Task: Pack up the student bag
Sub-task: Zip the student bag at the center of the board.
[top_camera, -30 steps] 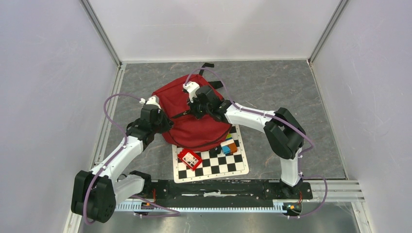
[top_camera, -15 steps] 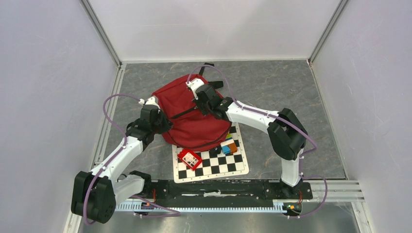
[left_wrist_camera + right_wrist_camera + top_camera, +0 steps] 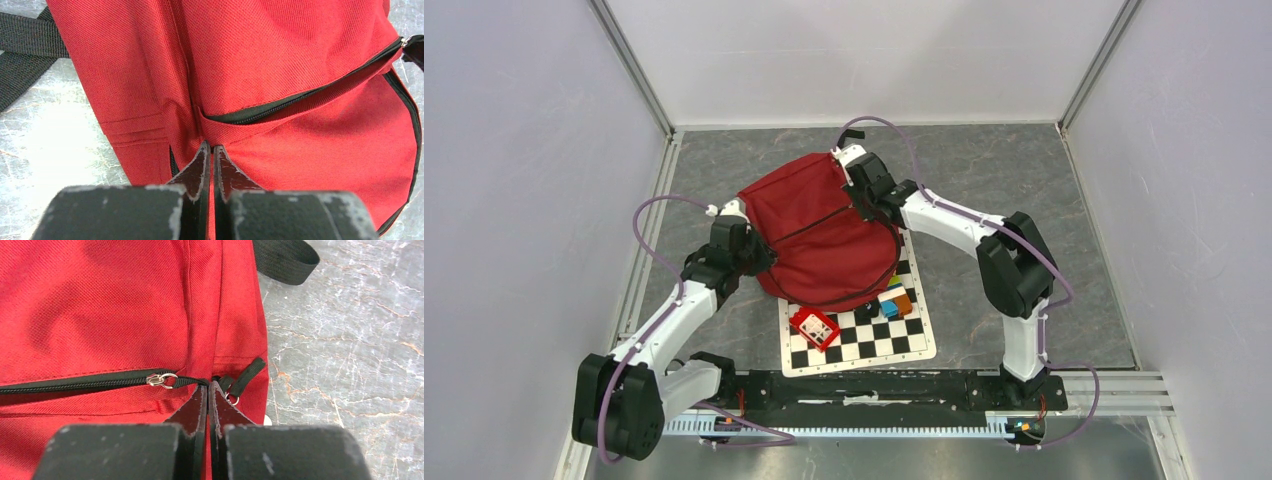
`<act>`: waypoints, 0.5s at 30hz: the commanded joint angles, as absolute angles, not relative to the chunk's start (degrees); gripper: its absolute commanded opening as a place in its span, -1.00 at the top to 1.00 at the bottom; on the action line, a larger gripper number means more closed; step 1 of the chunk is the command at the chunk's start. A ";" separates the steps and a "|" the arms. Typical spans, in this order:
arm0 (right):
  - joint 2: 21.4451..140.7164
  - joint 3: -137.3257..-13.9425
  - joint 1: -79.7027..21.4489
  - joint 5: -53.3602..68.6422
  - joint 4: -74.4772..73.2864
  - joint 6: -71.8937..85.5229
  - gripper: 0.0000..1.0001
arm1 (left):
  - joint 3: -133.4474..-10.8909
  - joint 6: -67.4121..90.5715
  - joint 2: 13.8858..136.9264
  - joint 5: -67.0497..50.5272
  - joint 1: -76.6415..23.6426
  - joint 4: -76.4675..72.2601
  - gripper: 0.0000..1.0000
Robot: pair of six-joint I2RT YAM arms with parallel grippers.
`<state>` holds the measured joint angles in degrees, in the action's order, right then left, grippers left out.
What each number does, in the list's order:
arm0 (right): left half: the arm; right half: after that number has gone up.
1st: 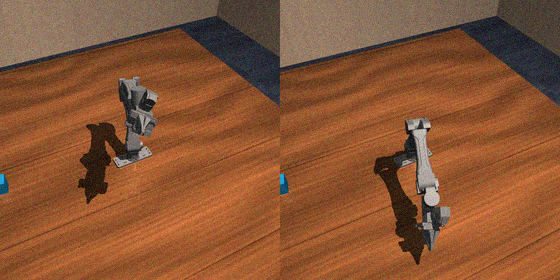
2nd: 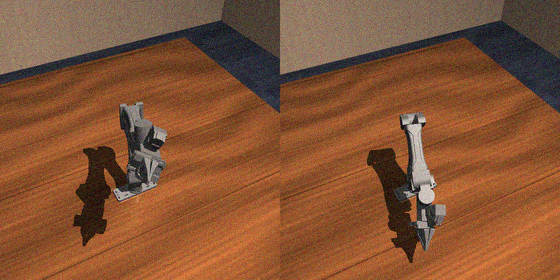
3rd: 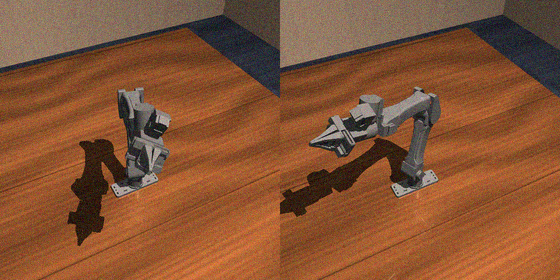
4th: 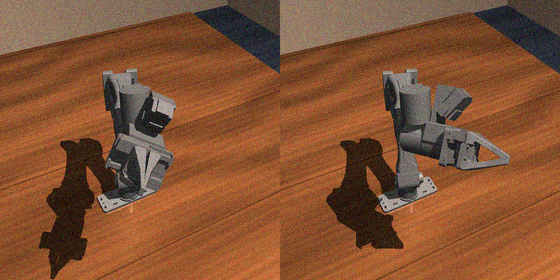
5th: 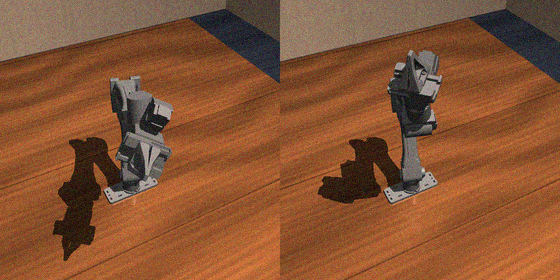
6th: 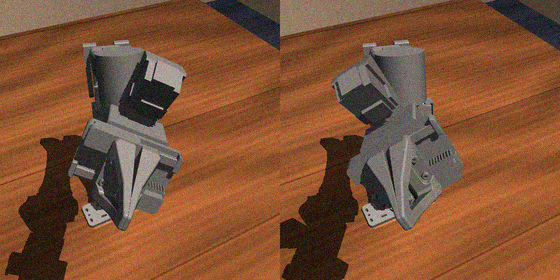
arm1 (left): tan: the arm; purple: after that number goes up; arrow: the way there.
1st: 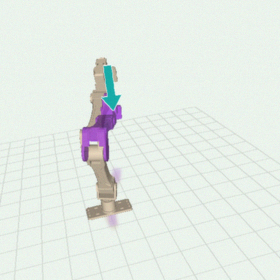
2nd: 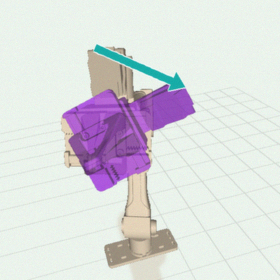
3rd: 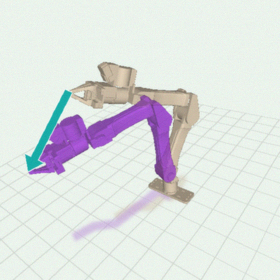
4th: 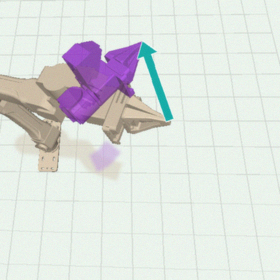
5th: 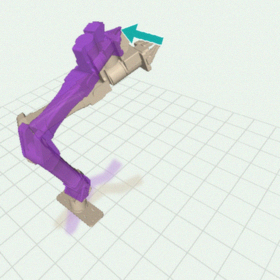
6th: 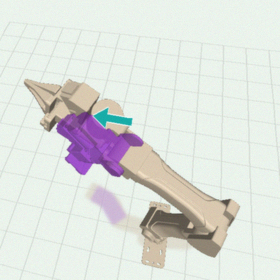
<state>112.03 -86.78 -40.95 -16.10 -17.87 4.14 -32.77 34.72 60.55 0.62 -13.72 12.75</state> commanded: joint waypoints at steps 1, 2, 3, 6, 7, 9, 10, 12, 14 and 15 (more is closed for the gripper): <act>113.73 -90.24 -38.79 -18.01 -18.41 2.15 1.00 | -32.88 34.97 59.72 3.59 -12.00 15.00 0.96; 113.66 -90.33 -38.64 -17.36 -18.38 2.00 1.00 | -32.87 34.85 59.55 3.46 -11.95 14.94 0.96; 113.57 -90.43 -38.59 -16.79 -18.24 1.80 1.00 | -32.92 34.74 59.45 3.37 -11.98 14.90 0.96; 112.91 -90.85 -38.41 -14.66 -17.80 1.09 1.00 | -33.13 34.41 59.24 3.39 -11.93 14.94 0.96; 112.55 -90.95 -38.33 -13.32 -17.62 0.71 1.00 | -33.28 34.23 59.09 3.41 -11.95 14.94 0.96; 111.56 -90.92 -38.16 -11.55 -17.23 0.58 0.92 | -33.60 33.41 58.93 3.27 -11.89 15.05 0.96; 111.03 -90.76 -38.10 -10.79 -17.09 0.53 0.64 | -34.02 32.76 58.96 3.23 -11.93 15.40 0.85; 109.13 -90.09 -38.06 -10.47 -16.70 0.91 0.11 | -35.21 31.71 58.81 3.23 -11.92 16.51 0.11; 106.93 -89.10 -37.88 -10.66 -16.45 1.57 -0.33 | -36.89 31.99 58.61 3.07 -11.87 17.71 -0.81; 105.58 -88.40 -37.60 -10.74 -16.45 2.12 -0.56 | -37.47 32.25 58.38 2.72 -11.90 17.99 -0.98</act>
